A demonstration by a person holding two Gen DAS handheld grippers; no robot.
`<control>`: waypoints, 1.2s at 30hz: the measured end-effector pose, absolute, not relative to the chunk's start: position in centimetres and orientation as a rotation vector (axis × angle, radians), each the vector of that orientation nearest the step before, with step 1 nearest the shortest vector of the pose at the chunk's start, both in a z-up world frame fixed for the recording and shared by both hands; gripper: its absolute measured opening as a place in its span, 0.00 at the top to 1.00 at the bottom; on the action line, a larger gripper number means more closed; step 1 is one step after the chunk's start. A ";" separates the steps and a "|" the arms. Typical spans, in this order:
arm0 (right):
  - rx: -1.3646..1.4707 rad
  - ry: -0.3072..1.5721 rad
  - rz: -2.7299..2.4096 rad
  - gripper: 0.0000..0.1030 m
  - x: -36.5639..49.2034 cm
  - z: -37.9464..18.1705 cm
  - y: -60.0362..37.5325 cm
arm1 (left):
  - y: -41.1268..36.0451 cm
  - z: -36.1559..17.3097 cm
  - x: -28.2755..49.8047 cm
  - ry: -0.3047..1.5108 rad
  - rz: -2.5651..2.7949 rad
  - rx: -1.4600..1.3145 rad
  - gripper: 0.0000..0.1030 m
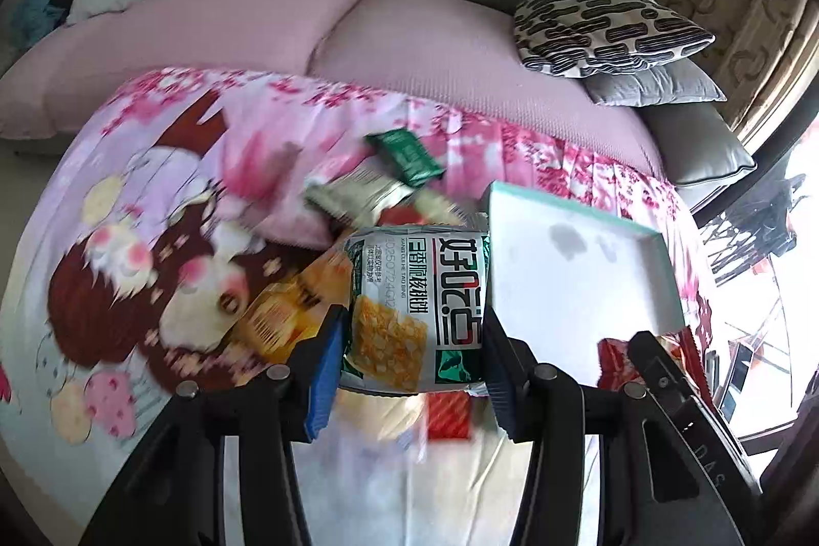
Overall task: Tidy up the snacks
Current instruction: 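Carry both bags over the teal-rimmed tray and release them inside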
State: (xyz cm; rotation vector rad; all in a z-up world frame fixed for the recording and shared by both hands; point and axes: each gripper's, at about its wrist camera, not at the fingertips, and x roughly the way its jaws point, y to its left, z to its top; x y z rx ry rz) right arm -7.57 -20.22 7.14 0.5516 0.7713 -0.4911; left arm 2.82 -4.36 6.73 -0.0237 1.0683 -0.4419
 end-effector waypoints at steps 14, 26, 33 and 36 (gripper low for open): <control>0.629 0.749 -0.676 0.42 -5.3 5.5 -30.0 | -14.4 4.3 7.0 1.043 -0.534 0.069 0.50; 0.563 0.760 -0.737 0.42 -2.3 3.0 -34.6 | -18.9 0.9 9.2 1.006 -0.557 0.155 0.50; 0.553 0.804 -0.746 0.42 -1.1 0.8 -35.6 | -20.5 -0.6 9.2 0.987 -0.576 0.188 0.50; 0.544 0.810 -0.747 0.42 -0.9 0.4 -35.9 | -21.0 -1.2 9.1 0.986 -0.577 0.203 0.50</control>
